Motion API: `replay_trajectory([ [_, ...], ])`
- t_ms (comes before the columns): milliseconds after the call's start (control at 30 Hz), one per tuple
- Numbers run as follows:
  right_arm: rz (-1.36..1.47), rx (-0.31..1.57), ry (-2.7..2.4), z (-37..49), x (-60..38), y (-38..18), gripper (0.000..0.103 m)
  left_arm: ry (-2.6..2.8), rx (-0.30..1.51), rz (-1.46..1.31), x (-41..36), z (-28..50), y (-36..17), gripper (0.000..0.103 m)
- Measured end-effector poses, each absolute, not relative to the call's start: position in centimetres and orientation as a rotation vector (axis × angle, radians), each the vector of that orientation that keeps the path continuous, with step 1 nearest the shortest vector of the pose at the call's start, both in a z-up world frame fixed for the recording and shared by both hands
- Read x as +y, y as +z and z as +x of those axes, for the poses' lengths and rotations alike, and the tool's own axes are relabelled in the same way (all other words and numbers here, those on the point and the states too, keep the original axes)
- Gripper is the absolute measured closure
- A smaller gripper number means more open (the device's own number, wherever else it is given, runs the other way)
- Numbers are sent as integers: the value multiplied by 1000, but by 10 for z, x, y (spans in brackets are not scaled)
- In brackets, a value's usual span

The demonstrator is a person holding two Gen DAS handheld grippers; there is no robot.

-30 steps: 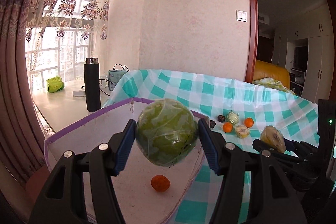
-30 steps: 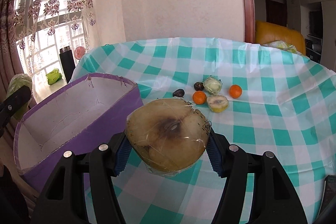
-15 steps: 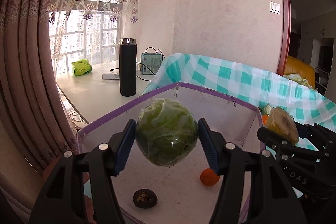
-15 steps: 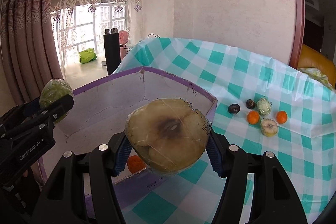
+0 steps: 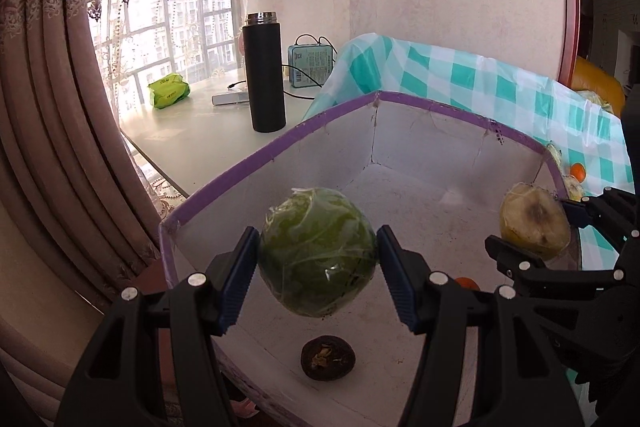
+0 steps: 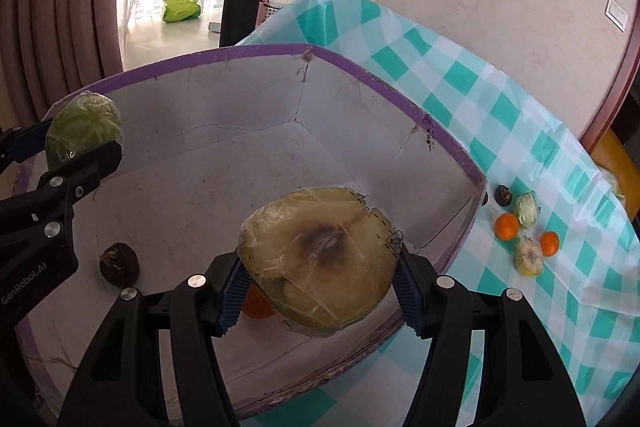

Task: Organize fruits
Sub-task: 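Open both tools to drop the cabbage and pear half into the box, then return both tools to the table and grasp another wrapped pear half with the right tool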

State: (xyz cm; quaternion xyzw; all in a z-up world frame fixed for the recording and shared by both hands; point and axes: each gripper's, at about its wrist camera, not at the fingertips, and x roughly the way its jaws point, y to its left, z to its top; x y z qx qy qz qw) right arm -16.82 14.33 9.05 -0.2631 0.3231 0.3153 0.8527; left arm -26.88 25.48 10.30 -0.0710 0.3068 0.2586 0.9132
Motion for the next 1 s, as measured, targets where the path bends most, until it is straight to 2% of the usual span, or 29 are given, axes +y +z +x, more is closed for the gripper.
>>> replay_trajectory([
  [267, -801, 785, 614, -154, 166, 76, 40, 491, 848, -104, 260, -254, 85, 42],
  [300, -808, 789, 615, -154, 166, 76, 37, 489, 863, -102, 259, -254, 85, 42],
  [333, -810, 790, 610, -153, 166, 75, 29, 484, 875, -106, 260, -253, 84, 41],
  [367, -811, 792, 606, -153, 165, 74, 26, 477, 883, -111, 260, -253, 85, 41],
  [433, -820, 787, 614, -154, 165, 72, 20, 444, 895, -140, 261, -252, 86, 31],
  [500, -836, 773, 609, -157, 165, 70, 18, 423, 893, -163, 261, -252, 88, 22],
  [600, -845, 751, 600, -161, 165, 69, 17, 473, 881, -115, 253, -253, 93, 2],
  [800, -800, 726, 619, -165, 161, 82, 17, 462, 876, -210, 268, -261, 105, 2],
  [1000, -516, 522, 701, -174, 119, 139, 15, 353, 611, -341, 257, -289, 159, 2],
])
